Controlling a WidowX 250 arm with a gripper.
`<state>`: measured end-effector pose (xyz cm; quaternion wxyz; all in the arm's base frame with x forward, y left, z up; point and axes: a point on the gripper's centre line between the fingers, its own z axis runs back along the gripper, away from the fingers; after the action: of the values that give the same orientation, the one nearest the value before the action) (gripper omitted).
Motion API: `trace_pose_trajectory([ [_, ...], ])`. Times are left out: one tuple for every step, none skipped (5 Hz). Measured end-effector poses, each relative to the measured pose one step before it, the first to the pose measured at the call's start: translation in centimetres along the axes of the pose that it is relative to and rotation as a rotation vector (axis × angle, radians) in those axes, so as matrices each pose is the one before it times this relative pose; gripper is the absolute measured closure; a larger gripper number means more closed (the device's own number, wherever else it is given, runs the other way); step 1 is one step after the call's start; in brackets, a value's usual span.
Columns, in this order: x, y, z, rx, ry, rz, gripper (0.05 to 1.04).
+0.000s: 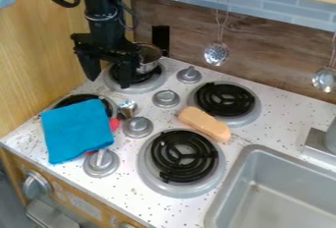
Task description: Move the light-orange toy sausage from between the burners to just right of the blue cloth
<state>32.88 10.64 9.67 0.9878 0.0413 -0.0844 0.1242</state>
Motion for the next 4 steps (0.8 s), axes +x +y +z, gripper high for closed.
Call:
trace_pose_trajectory([
  [-0.404,-0.117,-0.854,-0.0015,0.0275,0.0000,0.081],
  [-0.778,-0.451,-1.285,-0.0069,0.0043,0.0687,0.081],
  [-0.565,-2.267,-0.568,-0.0318,-0.0036,0.0270,0.081],
  [-0.227,-1.316,-0.366,-0.0611,-0.0046,0.0590,0.081],
])
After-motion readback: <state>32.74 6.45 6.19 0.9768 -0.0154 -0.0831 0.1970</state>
